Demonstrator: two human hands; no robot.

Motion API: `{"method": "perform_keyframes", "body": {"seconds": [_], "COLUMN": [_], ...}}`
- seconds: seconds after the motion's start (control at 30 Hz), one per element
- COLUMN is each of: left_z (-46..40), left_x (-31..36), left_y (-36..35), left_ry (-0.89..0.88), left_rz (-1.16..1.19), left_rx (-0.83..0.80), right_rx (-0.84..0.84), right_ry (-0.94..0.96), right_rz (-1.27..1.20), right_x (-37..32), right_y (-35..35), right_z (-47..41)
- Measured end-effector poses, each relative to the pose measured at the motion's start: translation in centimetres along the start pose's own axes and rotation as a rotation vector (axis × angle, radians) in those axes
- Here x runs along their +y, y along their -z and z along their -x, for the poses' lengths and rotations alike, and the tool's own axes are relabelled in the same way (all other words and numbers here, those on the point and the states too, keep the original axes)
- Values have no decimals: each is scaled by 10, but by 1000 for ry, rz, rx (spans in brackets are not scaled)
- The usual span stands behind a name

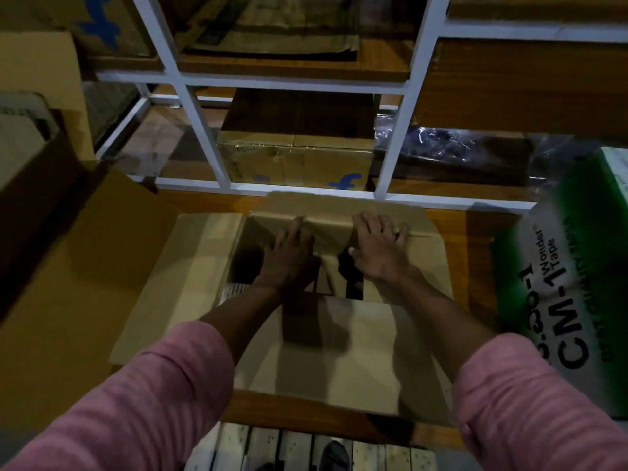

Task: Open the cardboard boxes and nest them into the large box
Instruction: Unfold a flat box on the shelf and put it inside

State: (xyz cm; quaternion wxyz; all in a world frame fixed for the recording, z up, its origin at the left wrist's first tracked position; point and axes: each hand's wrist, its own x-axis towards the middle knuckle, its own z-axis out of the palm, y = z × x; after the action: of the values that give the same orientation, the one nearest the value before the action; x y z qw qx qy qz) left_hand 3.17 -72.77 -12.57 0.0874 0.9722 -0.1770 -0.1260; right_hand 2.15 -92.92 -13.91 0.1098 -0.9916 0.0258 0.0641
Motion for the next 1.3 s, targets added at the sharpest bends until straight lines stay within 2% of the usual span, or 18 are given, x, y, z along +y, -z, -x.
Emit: {"method": "perform_keyframes", "body": {"seconds": [0.07,0.17,0.2,0.27,0.33,0.43,0.5,0.7,0.8,0.93,1.03,1.1,1.17,1.23,1.3], "left_z": [6,15,19,29,41,66,87,158,181,202,216,221,223,221,218], "left_x": [3,2,1,2,7,16,16,9,7,2,-7,-11,-11,-9,-10], "left_y": [12,25,31,50,72,94,97,66,42,7,-18,-27,-33,-36,-37], "left_ry": [36,75,59,43,-11,-122,-158,-197,-222,-248,-264,-273,-279,-271,-272], "left_rz": [8,75,40,-2,-40,-97,-45,41,84,103,87,0,-38,-3,14], "left_rx": [-69,-204,-231,-270,-330,-422,-465,-481,-522,-407,-353,-239,-160,-145,-149], "right_rx": [70,211,156,-85,-278,-343,-434,-612,-538,-377,-280,-161,-113,-98,-51], "right_ry": [58,136,138,108,102,97,81,65,27,15,21,11,5,7,32], "right_rz": [7,-111,-203,-378,-404,-402,-406,-252,-223,-194,-44,0,64,134,82], "right_x": [-4,-14,-18,-30,-42,-58,-68,-87,-88,-92,-90,-90,-98,-110,-124], "right_y": [3,6,12,32,56,89,102,76,51,19,-12,-23,-21,-17,-16], "right_z": [11,31,38,51,66,96,122,198,224,258,277,286,289,287,285]}}
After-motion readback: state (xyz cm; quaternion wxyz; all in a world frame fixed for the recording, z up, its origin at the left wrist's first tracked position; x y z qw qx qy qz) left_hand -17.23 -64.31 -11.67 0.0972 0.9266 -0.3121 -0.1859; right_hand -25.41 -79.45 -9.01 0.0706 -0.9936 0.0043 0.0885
